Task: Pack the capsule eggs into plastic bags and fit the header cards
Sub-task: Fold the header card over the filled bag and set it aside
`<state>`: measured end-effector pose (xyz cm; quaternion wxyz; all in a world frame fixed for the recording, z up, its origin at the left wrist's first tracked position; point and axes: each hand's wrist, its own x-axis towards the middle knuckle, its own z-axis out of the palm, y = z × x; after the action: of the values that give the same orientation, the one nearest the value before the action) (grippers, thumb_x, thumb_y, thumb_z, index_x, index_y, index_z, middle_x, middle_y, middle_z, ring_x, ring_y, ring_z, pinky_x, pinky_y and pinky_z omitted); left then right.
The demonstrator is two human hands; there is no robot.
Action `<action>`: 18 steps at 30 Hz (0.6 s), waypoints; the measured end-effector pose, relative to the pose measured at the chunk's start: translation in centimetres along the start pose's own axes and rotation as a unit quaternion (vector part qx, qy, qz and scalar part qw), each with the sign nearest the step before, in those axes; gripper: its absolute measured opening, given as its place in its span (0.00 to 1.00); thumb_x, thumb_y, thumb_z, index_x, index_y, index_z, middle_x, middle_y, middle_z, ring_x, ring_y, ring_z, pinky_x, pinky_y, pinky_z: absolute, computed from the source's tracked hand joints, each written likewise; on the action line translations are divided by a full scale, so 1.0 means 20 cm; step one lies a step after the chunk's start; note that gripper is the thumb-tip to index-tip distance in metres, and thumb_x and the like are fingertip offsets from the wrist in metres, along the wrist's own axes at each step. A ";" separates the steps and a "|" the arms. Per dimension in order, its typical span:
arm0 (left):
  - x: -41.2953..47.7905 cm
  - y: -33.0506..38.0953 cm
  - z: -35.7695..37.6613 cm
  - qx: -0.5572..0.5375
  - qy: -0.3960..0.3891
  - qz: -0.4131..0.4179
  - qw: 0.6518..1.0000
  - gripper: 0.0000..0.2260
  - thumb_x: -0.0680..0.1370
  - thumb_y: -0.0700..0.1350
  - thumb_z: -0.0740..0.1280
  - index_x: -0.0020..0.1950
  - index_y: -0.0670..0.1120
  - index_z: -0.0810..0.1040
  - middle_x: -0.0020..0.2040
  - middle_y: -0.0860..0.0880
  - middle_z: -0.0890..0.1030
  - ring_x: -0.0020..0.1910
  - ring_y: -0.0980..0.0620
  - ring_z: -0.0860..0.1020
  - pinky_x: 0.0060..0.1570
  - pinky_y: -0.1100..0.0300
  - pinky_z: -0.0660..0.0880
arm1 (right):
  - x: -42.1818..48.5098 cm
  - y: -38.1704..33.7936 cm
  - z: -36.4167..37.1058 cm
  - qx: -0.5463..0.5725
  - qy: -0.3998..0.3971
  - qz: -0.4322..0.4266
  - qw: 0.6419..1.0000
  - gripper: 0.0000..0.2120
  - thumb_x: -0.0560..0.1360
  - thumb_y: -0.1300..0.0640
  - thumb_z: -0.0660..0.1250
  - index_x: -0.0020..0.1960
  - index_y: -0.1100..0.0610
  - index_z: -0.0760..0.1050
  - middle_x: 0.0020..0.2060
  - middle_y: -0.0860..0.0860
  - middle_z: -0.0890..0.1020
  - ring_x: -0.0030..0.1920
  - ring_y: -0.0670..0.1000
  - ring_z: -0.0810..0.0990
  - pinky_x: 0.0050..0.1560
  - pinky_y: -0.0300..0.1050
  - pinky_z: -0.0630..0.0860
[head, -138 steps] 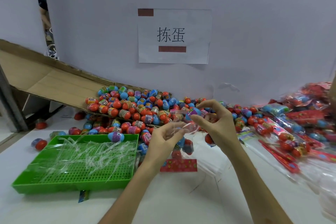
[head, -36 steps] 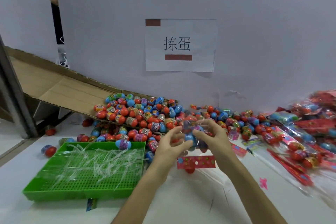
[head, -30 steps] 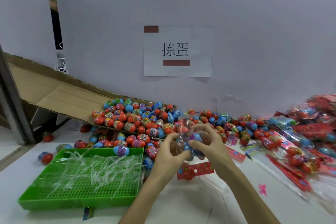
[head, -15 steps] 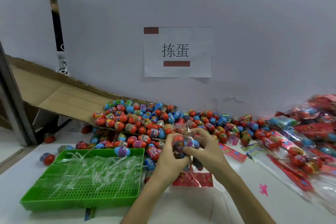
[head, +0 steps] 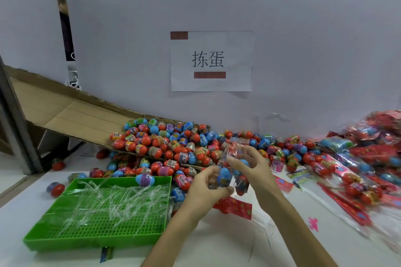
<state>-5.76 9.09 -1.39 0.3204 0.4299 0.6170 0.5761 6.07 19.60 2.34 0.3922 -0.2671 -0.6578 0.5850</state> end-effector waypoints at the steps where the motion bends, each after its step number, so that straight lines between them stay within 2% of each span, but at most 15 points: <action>1: 0.00 0.00 0.00 0.004 -0.006 -0.001 1.000 0.16 0.75 0.44 0.79 0.60 0.52 0.80 0.54 0.49 0.86 0.57 0.50 0.84 0.62 0.51 0.80 | 0.00 0.00 0.00 0.002 -0.001 -0.002 1.000 0.27 0.60 0.39 0.77 0.57 0.46 0.80 0.48 0.42 0.86 0.48 0.41 0.85 0.40 0.36 0.81; 4: -0.01 -0.01 0.00 0.020 -0.016 0.001 1.000 0.16 0.74 0.45 0.79 0.58 0.52 0.79 0.54 0.47 0.85 0.57 0.48 0.83 0.61 0.54 0.80 | 0.00 0.00 -0.01 0.002 0.002 -0.010 1.000 0.22 0.64 0.42 0.77 0.54 0.50 0.82 0.47 0.44 0.87 0.50 0.45 0.85 0.43 0.37 0.81; 7: -0.02 0.01 0.01 0.021 -0.023 -0.006 0.999 0.19 0.72 0.54 0.80 0.59 0.54 0.77 0.57 0.49 0.83 0.58 0.50 0.82 0.59 0.54 0.81 | 0.01 0.01 -0.01 0.020 0.023 -0.003 1.000 0.11 0.72 0.54 0.77 0.52 0.54 0.82 0.47 0.50 0.87 0.50 0.50 0.86 0.49 0.43 0.82; 9: -0.03 0.02 0.01 0.019 -0.033 -0.012 0.999 0.22 0.71 0.61 0.78 0.60 0.59 0.75 0.60 0.54 0.81 0.60 0.55 0.80 0.54 0.60 0.82 | 0.01 0.01 -0.02 0.030 0.029 -0.001 0.999 0.11 0.72 0.56 0.77 0.53 0.54 0.81 0.48 0.49 0.87 0.50 0.51 0.86 0.52 0.47 0.83; 11: -0.05 0.04 0.03 0.019 -0.043 -0.005 0.999 0.23 0.69 0.67 0.75 0.61 0.65 0.73 0.59 0.65 0.80 0.61 0.63 0.78 0.51 0.68 0.78 | 0.01 0.00 -0.02 0.042 0.020 0.007 0.999 0.15 0.71 0.55 0.78 0.56 0.53 0.81 0.49 0.48 0.87 0.50 0.51 0.87 0.50 0.47 0.84; 12: -0.05 0.04 0.03 0.015 -0.044 0.002 0.999 0.25 0.70 0.68 0.74 0.64 0.65 0.73 0.59 0.66 0.79 0.62 0.65 0.77 0.52 0.70 0.76 | 0.01 0.00 -0.02 0.046 0.014 0.008 0.999 0.16 0.71 0.55 0.78 0.57 0.53 0.80 0.49 0.49 0.87 0.50 0.51 0.87 0.48 0.46 0.84; 14: -0.05 0.04 0.04 0.018 -0.027 0.006 0.999 0.28 0.74 0.63 0.75 0.71 0.57 0.72 0.63 0.58 0.81 0.65 0.58 0.78 0.57 0.66 0.76 | 0.01 -0.01 -0.02 0.048 0.005 0.010 0.999 0.17 0.72 0.56 0.77 0.59 0.53 0.79 0.50 0.51 0.86 0.49 0.51 0.87 0.43 0.42 0.83; 15: -0.04 0.03 0.03 0.021 -0.021 0.009 1.000 0.25 0.76 0.57 0.75 0.71 0.54 0.74 0.62 0.55 0.83 0.63 0.56 0.80 0.58 0.63 0.78 | 0.01 -0.01 -0.01 0.047 0.004 0.010 0.999 0.17 0.72 0.55 0.77 0.59 0.53 0.79 0.50 0.50 0.86 0.49 0.50 0.87 0.43 0.40 0.82; 17: -0.03 0.02 0.02 0.015 -0.016 0.028 0.999 0.14 0.79 0.47 0.74 0.63 0.55 0.78 0.53 0.56 0.87 0.55 0.58 0.84 0.53 0.64 0.80 | 0.00 -0.01 0.00 0.039 -0.002 0.004 0.999 0.19 0.70 0.51 0.78 0.59 0.51 0.80 0.50 0.49 0.86 0.50 0.49 0.86 0.44 0.40 0.82; 18: -0.03 0.02 0.02 0.013 -0.015 0.033 0.999 0.11 0.79 0.45 0.73 0.59 0.57 0.79 0.50 0.58 0.87 0.52 0.59 0.84 0.50 0.66 0.80 | 0.00 -0.01 0.00 0.034 -0.008 -0.001 0.999 0.19 0.68 0.49 0.77 0.58 0.50 0.80 0.51 0.48 0.85 0.51 0.49 0.86 0.47 0.42 0.83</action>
<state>-5.11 8.62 -1.03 0.3047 0.4626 0.6054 0.5716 6.03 19.51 2.61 0.3966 -0.2484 -0.6411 0.6083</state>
